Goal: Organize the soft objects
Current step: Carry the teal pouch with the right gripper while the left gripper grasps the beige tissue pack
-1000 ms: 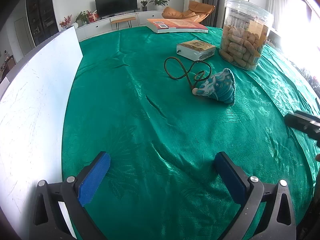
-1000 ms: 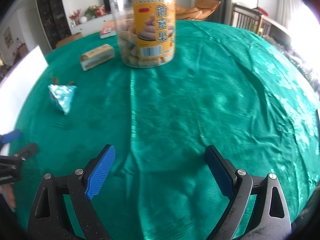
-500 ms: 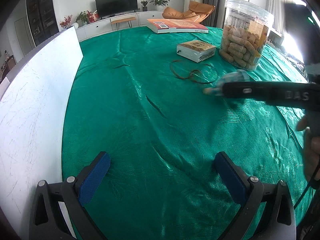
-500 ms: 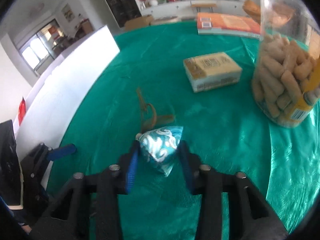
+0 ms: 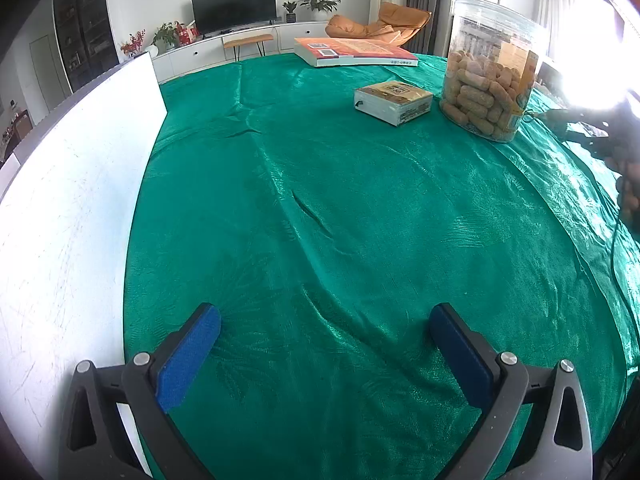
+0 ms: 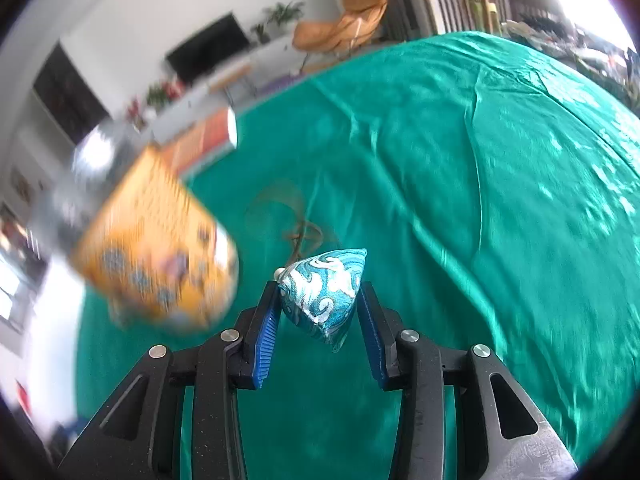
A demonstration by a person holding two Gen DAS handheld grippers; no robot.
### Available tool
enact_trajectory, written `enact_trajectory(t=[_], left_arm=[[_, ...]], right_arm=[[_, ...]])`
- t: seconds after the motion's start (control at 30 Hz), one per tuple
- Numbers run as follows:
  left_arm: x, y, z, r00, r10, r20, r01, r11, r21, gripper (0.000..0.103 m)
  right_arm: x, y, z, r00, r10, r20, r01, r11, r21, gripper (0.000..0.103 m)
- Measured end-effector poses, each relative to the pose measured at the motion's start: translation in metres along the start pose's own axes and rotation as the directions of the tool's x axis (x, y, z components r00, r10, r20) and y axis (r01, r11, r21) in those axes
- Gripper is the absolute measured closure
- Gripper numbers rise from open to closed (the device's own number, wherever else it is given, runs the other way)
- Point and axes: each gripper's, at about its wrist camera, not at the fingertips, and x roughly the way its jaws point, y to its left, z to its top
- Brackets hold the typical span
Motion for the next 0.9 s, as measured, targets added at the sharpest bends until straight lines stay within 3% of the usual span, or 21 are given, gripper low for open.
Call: enact_trajectory(t=[0.1,0.2,0.3,0.37,0.5,0.6,0.73,0.87,0.9], left_arm=[[0.0,0.0,0.0,1.0,0.0,0.0,0.0,1.0,0.0,0.0],[0.0,0.0,0.002,1.0,0.003,-0.008,-0.003,1.0,-0.009,0.0],[0.004,-0.007,0.019,0.995,-0.031,-0.096,0.029,0.999,-0.02,0.0],[-0.003,-0.022,0.042,0.992,-0.102,-0.07,0.102,0.995,-0.006,0.0],[-0.008,-0.059,0.107,0.995,-0.099,0.005,0.097,0.986,0.136,0.0],[0.028,-0.079,0.159,0.993,-0.105,-0.05,0.114,0.961,0.25,0.0],[0.084,-0.08,0.201,0.987,-0.103,-0.127,0.14,0.936,0.322,0.0],[0.119,-0.087,0.211,0.984,-0.057,-0.167,0.119,0.911,0.395,0.0],[0.124,-0.086,0.211,0.984,-0.06,-0.168,0.123,0.912,0.392,0.009]], right_arm=[[0.025,-0.007,0.005,0.996,-0.035,-0.083,0.037,0.999,0.027,0.041],[0.008,-0.006,-0.002,0.997,-0.059,-0.04,0.06,0.998,0.007,0.03],[-0.017,-0.007,-0.025,0.998,-0.055,-0.015,0.055,0.998,0.012,0.026],[-0.031,-0.009,-0.041,0.997,-0.079,0.011,0.079,0.997,-0.002,0.025],[-0.038,-0.012,-0.067,0.996,-0.082,0.04,0.081,0.996,0.022,0.024],[-0.039,-0.014,-0.066,0.997,-0.055,0.05,0.052,0.998,0.045,0.023],[-0.032,-0.011,-0.064,0.996,-0.069,0.051,0.069,0.998,0.001,0.023],[-0.021,-0.02,-0.064,0.997,-0.062,0.055,0.062,0.998,-0.001,0.022],[-0.021,-0.02,-0.065,0.997,-0.058,0.055,0.058,0.998,0.001,0.022]])
